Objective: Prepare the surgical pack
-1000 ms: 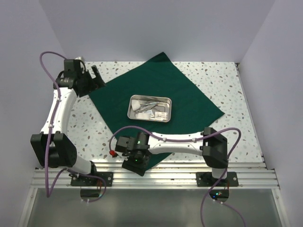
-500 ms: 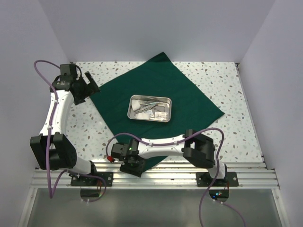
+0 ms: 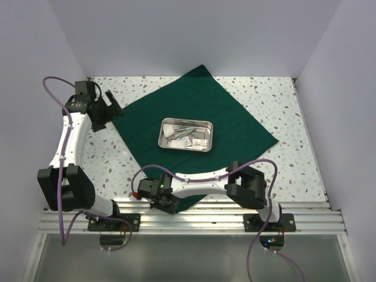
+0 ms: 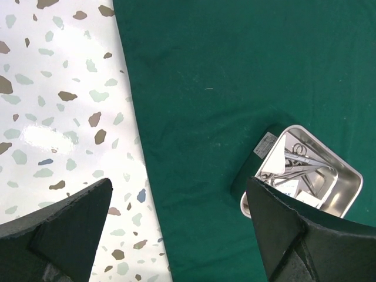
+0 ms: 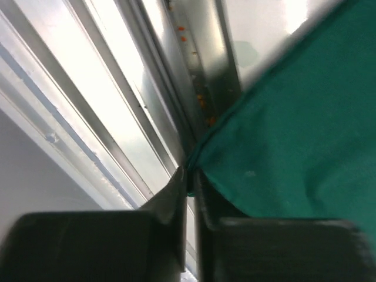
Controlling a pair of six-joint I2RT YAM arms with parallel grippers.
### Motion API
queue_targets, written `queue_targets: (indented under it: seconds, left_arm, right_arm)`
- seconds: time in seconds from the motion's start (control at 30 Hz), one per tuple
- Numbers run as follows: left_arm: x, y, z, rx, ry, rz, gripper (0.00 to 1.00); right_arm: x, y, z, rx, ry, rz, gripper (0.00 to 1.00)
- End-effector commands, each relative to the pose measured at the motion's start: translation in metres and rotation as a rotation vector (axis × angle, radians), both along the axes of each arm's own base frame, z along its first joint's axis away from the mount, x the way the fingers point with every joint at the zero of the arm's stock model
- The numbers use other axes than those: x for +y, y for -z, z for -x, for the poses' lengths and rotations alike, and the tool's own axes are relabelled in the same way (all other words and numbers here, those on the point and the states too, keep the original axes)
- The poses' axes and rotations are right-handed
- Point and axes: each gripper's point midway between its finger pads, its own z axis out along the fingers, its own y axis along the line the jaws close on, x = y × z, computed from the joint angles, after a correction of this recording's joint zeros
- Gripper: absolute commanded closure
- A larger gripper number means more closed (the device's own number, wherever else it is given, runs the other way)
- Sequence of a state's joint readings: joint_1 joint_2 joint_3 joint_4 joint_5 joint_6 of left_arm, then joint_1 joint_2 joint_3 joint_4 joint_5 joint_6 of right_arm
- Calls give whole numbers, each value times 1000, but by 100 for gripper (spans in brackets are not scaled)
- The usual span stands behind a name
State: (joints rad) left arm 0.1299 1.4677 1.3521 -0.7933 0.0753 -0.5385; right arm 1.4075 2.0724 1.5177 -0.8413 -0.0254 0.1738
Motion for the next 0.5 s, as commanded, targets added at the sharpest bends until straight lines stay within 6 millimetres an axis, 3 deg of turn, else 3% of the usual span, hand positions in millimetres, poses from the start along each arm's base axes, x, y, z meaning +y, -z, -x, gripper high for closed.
queue_targets:
  seconds: [0.0,0.07,0.17,0.2,0.27,0.3,0.37,0.47]
  left_arm:
    - [1,-1,0,-20,6,0,0]
    - [0,0,2,-18,11,5,0]
    - [0,0,3,-21,8,3,0]
    - [0,1,3,-18,11,4,0]
    - [-1,0,2,-32,15,9,0]
    - [-4,2,3,-32,20,21,0]
    - [-5,4,-1,-45,13,32,0]
    - [-11,7,-9,-61,31,71,0]
  right_arm:
    - [-4,-10,-11,-50,33,-18,99]
    - [-5,-17,-19,-63,75,-31,100]
    - [-11,-44,-54,-80,224,-81,100]
    - [-12,-62,-80,-85,314,-127,100]
    - [-20,-79,-110,-112,389,-143,100]
    - [-20,-98,-140,-137,451,-186,100]
    - [-36,-107,-180,-170,536,-179,100]
    - [-43,-122,-226,-248,579,-178,100]
